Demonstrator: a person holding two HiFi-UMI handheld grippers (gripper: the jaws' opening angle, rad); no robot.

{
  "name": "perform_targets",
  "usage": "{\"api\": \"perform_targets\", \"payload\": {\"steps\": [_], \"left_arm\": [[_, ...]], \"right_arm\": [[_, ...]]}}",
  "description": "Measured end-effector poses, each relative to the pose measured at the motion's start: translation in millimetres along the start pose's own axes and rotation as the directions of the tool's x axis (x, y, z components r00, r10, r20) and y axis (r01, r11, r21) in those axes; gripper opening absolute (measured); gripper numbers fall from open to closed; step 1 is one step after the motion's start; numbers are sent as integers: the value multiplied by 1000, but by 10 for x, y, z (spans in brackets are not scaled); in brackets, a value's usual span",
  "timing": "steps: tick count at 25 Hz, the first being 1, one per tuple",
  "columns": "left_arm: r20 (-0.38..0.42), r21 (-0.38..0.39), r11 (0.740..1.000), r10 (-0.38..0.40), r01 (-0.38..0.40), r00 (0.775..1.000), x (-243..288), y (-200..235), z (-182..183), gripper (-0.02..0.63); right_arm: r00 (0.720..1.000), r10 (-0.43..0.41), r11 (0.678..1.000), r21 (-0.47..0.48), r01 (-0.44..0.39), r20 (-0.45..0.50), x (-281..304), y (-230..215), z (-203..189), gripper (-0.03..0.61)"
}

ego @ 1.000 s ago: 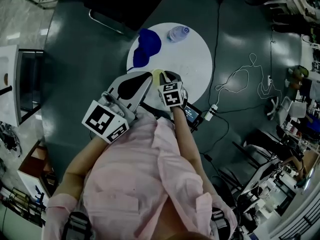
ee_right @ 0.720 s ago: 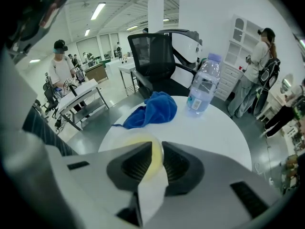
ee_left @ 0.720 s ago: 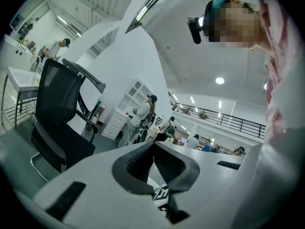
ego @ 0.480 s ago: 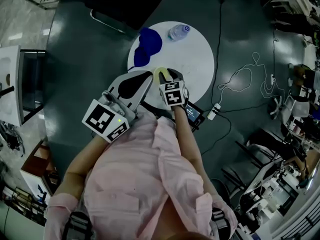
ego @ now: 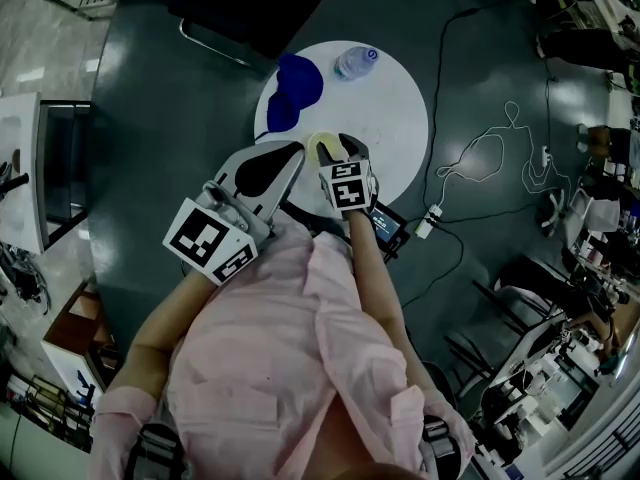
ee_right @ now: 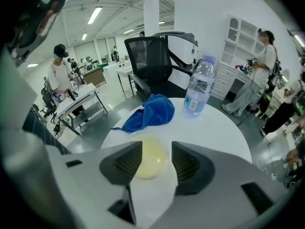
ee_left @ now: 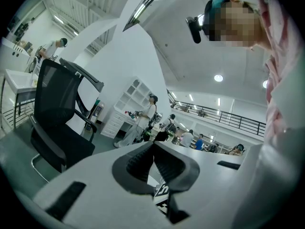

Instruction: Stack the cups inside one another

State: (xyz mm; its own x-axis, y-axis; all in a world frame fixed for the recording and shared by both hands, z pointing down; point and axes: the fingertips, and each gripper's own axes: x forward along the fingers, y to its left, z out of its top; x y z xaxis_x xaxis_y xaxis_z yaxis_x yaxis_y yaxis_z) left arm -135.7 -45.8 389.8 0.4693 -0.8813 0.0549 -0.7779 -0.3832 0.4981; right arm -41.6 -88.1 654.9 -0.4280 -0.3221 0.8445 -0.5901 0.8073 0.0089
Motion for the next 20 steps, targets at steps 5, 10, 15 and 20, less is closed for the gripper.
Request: {"api": "perform_targets", "payload": {"steps": [5,10,15,20], "left_arm": [[6,-2,1000,5,-5,1000,-29,5,7,18],[18,0,1000,17,-17,1000,-64,12,12,18],[31,4,1000,21,-21,999,-68,-8,26,19],[30,15,1000,14,-14,999,-52,-49,8,18]], "right_arm": [[1000,-4,1000,3,4,11,-3,7,22,184],[1000,-12,1000,3,12,5,-41,10,12,184],[998,-38,999,39,36,55,-118,-40,81,184],[992,-52,998,54,46,118,-222,-74,196,183]]}}
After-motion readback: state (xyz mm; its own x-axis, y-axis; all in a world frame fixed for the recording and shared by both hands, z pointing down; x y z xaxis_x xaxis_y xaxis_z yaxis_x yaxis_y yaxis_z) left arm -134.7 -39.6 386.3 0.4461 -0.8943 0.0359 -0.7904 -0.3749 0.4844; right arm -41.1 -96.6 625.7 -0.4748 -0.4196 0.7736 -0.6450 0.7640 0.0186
